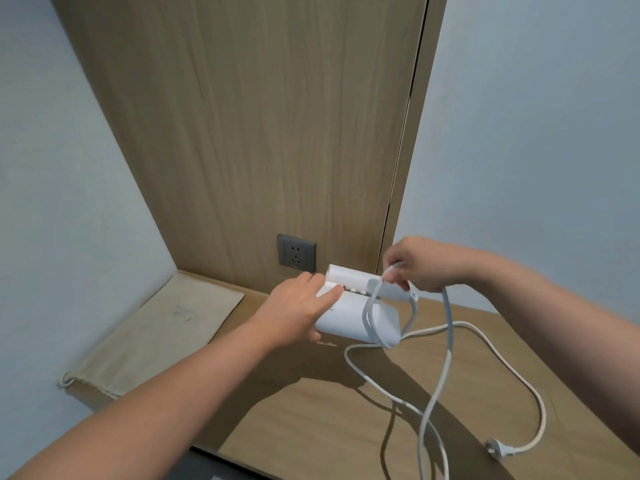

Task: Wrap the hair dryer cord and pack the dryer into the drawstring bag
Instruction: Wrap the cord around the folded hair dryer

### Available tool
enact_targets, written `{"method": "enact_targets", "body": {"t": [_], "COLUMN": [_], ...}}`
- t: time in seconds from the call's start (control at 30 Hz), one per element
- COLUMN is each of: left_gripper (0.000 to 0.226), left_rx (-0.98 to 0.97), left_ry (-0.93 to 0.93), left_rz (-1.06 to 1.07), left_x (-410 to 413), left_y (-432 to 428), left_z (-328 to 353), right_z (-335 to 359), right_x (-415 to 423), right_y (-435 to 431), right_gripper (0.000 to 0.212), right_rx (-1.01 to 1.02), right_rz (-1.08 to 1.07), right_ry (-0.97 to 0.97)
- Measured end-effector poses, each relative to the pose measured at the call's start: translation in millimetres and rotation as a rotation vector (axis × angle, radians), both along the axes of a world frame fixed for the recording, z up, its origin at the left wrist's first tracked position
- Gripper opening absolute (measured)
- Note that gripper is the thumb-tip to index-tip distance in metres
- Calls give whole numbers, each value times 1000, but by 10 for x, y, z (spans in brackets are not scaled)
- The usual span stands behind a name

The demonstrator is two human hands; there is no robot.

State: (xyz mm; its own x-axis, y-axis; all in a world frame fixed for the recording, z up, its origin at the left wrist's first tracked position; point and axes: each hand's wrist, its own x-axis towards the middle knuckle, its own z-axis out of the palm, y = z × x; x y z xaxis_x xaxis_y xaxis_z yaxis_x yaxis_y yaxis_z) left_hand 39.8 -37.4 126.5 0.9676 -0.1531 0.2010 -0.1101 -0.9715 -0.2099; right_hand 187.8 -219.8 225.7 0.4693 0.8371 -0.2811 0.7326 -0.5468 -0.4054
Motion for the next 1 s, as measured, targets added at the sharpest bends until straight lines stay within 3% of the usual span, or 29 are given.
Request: {"method": "enact_targets", "body": {"t": [0.1, 0.23, 0.3, 0.37, 0.53, 0.77, 1.0], "left_gripper": [96, 98, 100, 105, 118, 105, 97], "left_rx": [-2, -23, -17, -4, 18, 3, -64], "left_ry": [-39, -84, -103, -129, -178, -223, -208], "left_rz": [-71, -107, -122, -132, -177, -166, -120], "left_x": [23, 20, 11, 13, 31, -3, -42], "left_y": [-36, -13, 18, 37, -13, -67, 0], "left_z": [-4, -23, -12, 13, 94, 98, 25], "right_z": [10, 66, 94, 100, 58, 22, -82], "right_x": [156, 339, 395, 407, 214, 171, 338], "right_y": [65, 36, 32, 75, 309, 443, 192], "right_gripper": [36, 28, 27, 28, 24, 19, 40], "right_rx": [55, 75, 67, 53, 145, 221, 96], "right_rz": [-114, -99, -47, -25, 11, 16, -27], "right_ry": [-35, 531, 663, 593, 118, 177, 263]}}
